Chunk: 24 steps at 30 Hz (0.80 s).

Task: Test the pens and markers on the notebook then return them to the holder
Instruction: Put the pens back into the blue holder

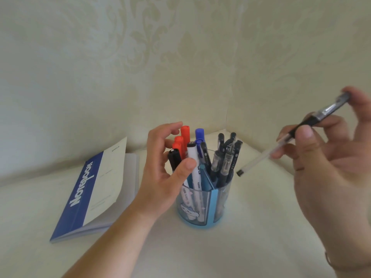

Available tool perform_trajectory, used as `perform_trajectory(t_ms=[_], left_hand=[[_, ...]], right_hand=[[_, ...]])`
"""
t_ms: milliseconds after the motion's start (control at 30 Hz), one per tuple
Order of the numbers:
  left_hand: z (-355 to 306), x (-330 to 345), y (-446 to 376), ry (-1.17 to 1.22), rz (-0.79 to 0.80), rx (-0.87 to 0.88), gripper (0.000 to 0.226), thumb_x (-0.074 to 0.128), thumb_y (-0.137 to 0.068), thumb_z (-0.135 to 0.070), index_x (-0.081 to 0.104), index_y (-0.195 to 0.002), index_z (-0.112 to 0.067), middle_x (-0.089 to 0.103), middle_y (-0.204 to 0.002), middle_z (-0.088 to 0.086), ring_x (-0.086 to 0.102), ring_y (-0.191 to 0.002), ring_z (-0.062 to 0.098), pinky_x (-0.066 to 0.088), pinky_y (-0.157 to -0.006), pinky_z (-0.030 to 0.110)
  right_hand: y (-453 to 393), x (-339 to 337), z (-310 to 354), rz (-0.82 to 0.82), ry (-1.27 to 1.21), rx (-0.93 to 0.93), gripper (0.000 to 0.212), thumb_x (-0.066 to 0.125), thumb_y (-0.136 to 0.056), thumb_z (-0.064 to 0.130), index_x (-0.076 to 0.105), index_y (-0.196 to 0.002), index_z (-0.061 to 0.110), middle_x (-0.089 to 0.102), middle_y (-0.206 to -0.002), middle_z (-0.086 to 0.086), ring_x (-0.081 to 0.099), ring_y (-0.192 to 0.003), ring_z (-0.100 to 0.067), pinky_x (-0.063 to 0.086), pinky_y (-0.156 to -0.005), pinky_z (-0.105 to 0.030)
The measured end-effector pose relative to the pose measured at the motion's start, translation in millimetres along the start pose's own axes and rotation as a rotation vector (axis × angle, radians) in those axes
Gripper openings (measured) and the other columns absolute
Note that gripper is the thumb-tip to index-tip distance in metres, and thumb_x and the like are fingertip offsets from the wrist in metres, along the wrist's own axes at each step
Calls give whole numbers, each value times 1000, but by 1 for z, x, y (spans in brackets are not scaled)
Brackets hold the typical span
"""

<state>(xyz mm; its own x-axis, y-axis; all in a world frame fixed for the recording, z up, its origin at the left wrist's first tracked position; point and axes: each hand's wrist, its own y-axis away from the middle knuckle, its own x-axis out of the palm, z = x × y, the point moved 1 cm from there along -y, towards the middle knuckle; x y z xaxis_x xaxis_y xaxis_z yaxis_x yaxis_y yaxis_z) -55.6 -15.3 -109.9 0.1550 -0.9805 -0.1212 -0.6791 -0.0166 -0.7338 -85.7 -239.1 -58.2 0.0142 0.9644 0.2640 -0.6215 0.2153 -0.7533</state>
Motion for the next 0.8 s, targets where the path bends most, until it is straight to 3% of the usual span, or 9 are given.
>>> perform_trajectory(t_ms=[100,200,300,400,467,533,600,700,800], left_hand=[[0,1,-1,-13,4,34,68,51,-83,-73,47,-128,-23,45,-119,3,51,-92,16,41,-80,18],[0,1,-2,-44,6,66,69,43,-85,-75,47,-128,-21,45,-119,0,52,-93,21,42,-81,20],[0,1,-2,-56,3,69,71,39,-85,-75,47,-128,-19,45,-118,4,53,-93,24,43,-81,21],[0,1,-2,-49,11,64,72,40,-85,-75,47,-128,-18,45,-117,7,53,-92,25,45,-79,24],[1,1,-2,-58,13,60,71,39,-87,-74,47,-128,-17,45,-119,9,54,-92,26,45,-78,27],[1,1,-2,-56,9,46,73,37,-88,-73,47,-129,-14,45,-121,11,53,-92,26,45,-78,28],[1,0,-1,-48,8,24,73,35,-89,-73,47,-130,-13,46,-122,10,54,-94,28,47,-81,33],[1,0,-1,-44,10,10,76,34,-88,-75,46,-130,-13,47,-123,11,54,-99,27,46,-86,35],[2,0,-1,-26,13,10,79,38,-85,-76,42,-134,-14,48,-121,13,54,-98,28,48,-83,39]], right_hand=[[5,10,1,7,40,-28,56,59,-90,6,28,-134,19,42,-101,-15,58,-75,-31,52,-64,-35],[11,19,-1,91,101,-80,55,64,-89,8,35,-132,27,47,-100,-6,57,-83,-40,53,-72,-35],[12,19,-1,185,423,-210,46,61,-90,23,43,-131,36,53,-112,-4,55,-103,-34,48,-81,-40],[15,24,-5,334,725,-299,26,57,-92,35,62,-116,26,50,-119,-1,52,-111,-32,45,-84,-42],[18,26,-7,388,724,-246,27,56,-92,38,68,-109,22,53,-119,-2,51,-114,-29,44,-87,-38],[18,26,-8,379,643,-171,29,56,-92,41,62,-115,25,54,-120,0,52,-118,-24,45,-91,-35],[18,23,-10,359,503,-31,54,61,-85,52,45,-132,30,50,-127,5,51,-121,-23,47,-92,-38],[23,23,-19,455,406,221,107,74,-61,70,15,-146,41,40,-139,12,48,-128,-17,48,-96,-38],[33,29,-29,610,368,423,130,84,-50,61,-6,-143,56,47,-137,23,53,-124,-4,44,-102,-25]])
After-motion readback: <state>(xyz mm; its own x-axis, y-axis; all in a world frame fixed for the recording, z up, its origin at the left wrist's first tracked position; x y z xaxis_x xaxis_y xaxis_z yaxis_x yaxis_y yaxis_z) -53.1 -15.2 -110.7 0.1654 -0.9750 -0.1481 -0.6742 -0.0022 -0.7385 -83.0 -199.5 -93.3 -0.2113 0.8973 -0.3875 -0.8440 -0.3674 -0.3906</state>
